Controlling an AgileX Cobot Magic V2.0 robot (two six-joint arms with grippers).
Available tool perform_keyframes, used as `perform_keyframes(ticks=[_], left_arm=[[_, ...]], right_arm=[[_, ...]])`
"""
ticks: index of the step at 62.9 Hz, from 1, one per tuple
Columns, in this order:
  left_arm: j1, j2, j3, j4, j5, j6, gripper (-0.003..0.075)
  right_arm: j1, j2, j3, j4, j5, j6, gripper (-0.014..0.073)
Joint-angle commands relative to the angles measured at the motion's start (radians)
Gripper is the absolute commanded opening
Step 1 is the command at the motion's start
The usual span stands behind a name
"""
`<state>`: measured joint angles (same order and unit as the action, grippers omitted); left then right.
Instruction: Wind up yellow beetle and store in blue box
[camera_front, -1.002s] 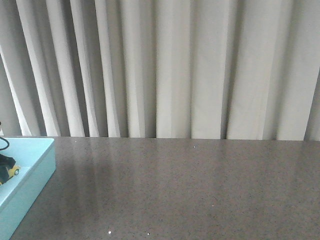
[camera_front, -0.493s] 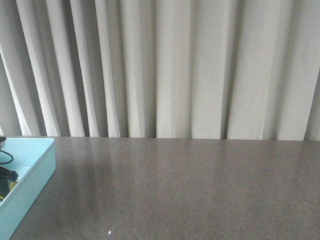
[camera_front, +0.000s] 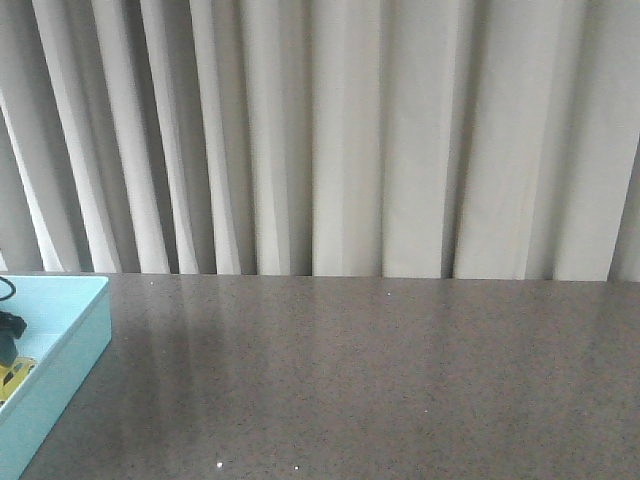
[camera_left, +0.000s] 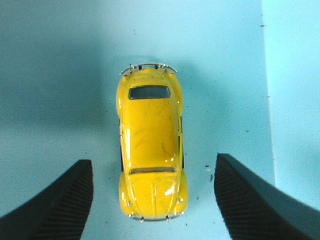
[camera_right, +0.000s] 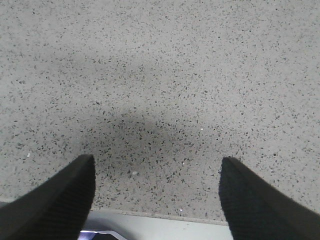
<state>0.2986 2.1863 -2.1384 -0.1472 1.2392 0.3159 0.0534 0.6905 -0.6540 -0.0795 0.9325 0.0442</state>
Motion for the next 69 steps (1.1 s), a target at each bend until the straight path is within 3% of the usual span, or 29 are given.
perform_keyframes(ticks=[1,48,56,69], left_arm=[[-0.001,-0.127,-0.029,-0.016,0.011,-0.027,0.0503],[-0.001,-0.592,-0.008,-0.041,0.011,-0.123,0.0503],[-0.001,-0.725,0.124,-0.041,0.011,-0.123,0.0503],[-0.001,-0.998,0.523,-0.052,-0.037,-0.123,0.0503]], right_arm=[[0.002,-0.004,-0.024,-0.007,-0.045,0.002,0.0505],[0.002,-0.004,-0.024,-0.007,-0.045,0.002,0.0505],[0.002,-0.004,-0.024,-0.007,-0.045,0.002,0.0505],[0.002,-0.004,-0.024,-0.007,-0.048,0.002,0.0505]])
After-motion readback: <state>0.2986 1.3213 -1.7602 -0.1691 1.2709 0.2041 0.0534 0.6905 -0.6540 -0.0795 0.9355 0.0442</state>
